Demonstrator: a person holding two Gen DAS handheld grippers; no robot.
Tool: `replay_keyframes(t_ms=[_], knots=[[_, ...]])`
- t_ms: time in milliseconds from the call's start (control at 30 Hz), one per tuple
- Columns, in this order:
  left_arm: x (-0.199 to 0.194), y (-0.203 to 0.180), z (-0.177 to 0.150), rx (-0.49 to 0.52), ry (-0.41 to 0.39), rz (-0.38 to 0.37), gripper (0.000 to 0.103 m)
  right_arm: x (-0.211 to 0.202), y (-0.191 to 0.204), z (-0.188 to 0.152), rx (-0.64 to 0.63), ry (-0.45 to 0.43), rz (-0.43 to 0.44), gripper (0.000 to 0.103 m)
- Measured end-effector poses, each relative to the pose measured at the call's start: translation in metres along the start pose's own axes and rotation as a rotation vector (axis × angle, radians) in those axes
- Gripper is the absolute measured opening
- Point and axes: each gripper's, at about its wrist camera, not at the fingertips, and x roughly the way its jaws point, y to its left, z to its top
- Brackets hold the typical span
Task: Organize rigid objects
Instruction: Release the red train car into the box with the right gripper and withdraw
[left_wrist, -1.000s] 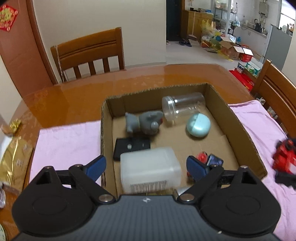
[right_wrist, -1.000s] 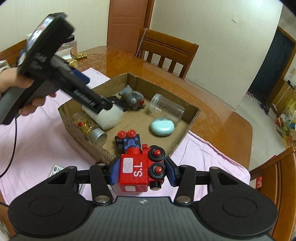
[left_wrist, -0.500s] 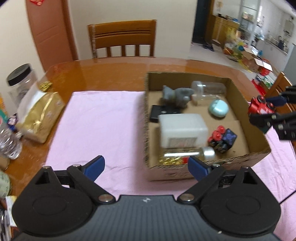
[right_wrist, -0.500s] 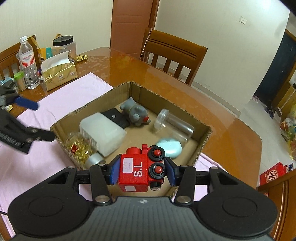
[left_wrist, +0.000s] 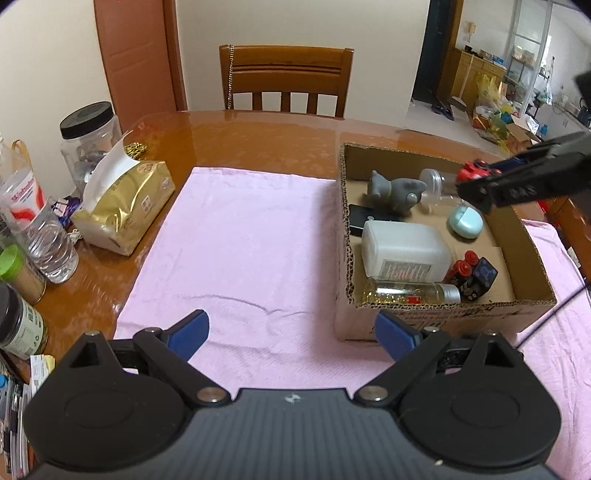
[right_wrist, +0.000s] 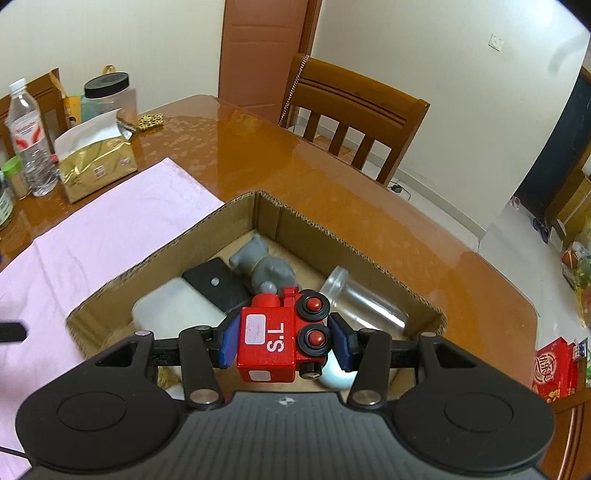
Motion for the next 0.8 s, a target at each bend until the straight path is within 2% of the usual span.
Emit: replay_keyframes(t_ms=[100,167,233,500,800], knots=[[-0.001,0.002,-0.002,-0.005,0.004,-0.003,0.096,0.01,-0.001,0.007,0.012,-0.012,-0.009,0.06],[-0.001,0.003,-0.003,-0.004,0.006,0.003,0.096,0.011,-0.001,0.01,0.034,-0.016,-0.007,0.088],[-0.002,0.004,-0.004,0.0,0.006,0.004,0.096,0.007,0.001,0.01,0.041,-0.041,-0.017,0.103],[-0.004,0.0,-0.006,0.012,0.009,0.0,0.097,-0.012,0.006,0.0,0.068,-0.029,-0.04,0.103],[-0.006,-0.005,-0.009,0.025,0.013,-0.001,0.097,-0.039,0.008,-0.036,0.156,-0.008,-0.063,0.103]])
